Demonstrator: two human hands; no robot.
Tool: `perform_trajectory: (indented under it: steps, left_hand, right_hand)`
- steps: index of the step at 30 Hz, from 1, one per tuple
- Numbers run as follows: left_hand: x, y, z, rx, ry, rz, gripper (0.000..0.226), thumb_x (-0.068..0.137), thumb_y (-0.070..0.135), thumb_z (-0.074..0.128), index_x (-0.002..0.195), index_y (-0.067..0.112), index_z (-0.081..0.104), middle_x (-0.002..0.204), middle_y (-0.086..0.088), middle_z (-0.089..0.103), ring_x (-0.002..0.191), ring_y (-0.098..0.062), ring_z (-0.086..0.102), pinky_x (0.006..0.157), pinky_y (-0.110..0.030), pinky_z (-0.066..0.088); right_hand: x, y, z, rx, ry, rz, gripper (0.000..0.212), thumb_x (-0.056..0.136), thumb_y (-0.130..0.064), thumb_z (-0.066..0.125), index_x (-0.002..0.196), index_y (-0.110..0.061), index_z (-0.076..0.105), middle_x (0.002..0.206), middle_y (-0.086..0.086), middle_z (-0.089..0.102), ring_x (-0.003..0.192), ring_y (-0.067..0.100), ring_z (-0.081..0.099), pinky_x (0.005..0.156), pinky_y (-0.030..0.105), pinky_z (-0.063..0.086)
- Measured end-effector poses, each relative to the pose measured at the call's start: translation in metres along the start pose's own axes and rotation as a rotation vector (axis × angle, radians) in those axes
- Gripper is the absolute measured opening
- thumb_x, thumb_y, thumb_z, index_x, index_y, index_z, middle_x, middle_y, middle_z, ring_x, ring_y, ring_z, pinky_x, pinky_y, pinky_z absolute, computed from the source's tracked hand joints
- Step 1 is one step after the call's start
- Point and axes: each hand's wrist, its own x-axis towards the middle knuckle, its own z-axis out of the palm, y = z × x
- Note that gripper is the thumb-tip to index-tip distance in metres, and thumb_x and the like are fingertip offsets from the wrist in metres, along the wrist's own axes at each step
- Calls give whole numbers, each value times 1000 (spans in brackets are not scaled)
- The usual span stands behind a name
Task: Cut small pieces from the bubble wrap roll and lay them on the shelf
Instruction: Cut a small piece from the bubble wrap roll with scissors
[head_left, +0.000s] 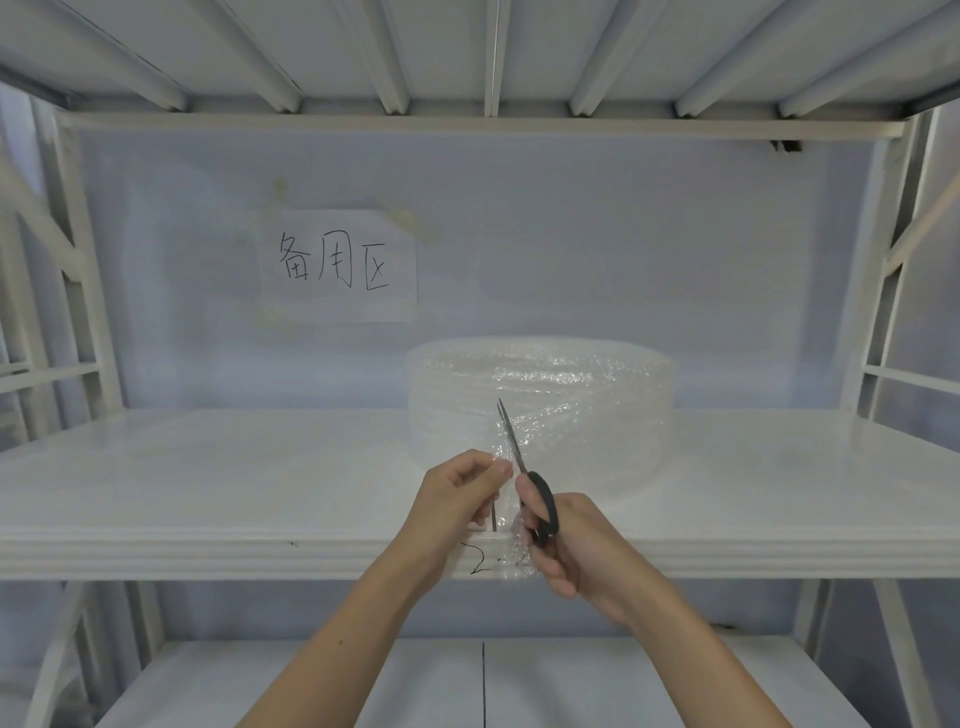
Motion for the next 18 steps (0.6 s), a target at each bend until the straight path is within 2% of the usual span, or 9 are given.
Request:
perform_trajectory:
  steps: [2, 5, 8, 13, 16, 18]
  left_hand:
    - [0, 0, -1, 17, -7, -1, 17, 93, 18, 65, 86, 3, 69, 57, 4, 47, 52, -9, 41, 53, -17, 37]
    - [-1, 0, -1, 13, -8, -5, 17, 93, 18, 65, 86, 3, 69, 56, 6, 47, 52, -9, 41, 53, -17, 36]
    - [-1, 1, -1, -2, -4, -8, 14, 93, 18, 66, 83, 9, 69, 54, 7, 46, 51, -9, 40, 52, -17, 36]
    - [-1, 0, -1, 12, -14, -13, 15, 92, 21, 67, 81, 11, 69, 54, 8, 47, 51, -9, 40, 53, -18, 36]
    - [-1, 0, -1, 19, -10, -12, 16, 92, 20, 66, 82, 8, 69, 54, 8, 47, 51, -9, 40, 53, -18, 36]
    - [-1, 0, -2, 16, -11, -12, 15, 92, 20, 66, 81, 9, 69, 55, 7, 47, 51, -9, 41, 54, -19, 36]
  right_hand:
    - [2, 0, 0, 45, 9, -7, 53, 69, -63, 65, 66, -13, 49, 60, 5, 49, 33, 13, 32, 34, 17, 25]
    - [6, -3, -1, 55, 15, -12, 50, 72, -60, 65, 67, -13, 49, 65, 2, 52, 35, 12, 34, 34, 17, 26]
    - [9, -4, -2, 36, 15, -32, 47, 81, -55, 63, 63, -13, 50, 65, 3, 51, 35, 12, 35, 34, 17, 26]
    - [10, -8, -2, 16, 5, -47, 51, 77, -60, 61, 67, -11, 50, 51, -1, 50, 34, 13, 31, 35, 18, 23]
    - [14, -7, -2, -1, 27, -57, 55, 71, -68, 66, 63, -15, 53, 68, 17, 46, 40, 18, 28, 35, 19, 23]
    - [16, -7, 0, -2, 27, -62, 54, 71, -69, 68, 60, -18, 55, 77, 18, 45, 42, 18, 28, 35, 19, 23]
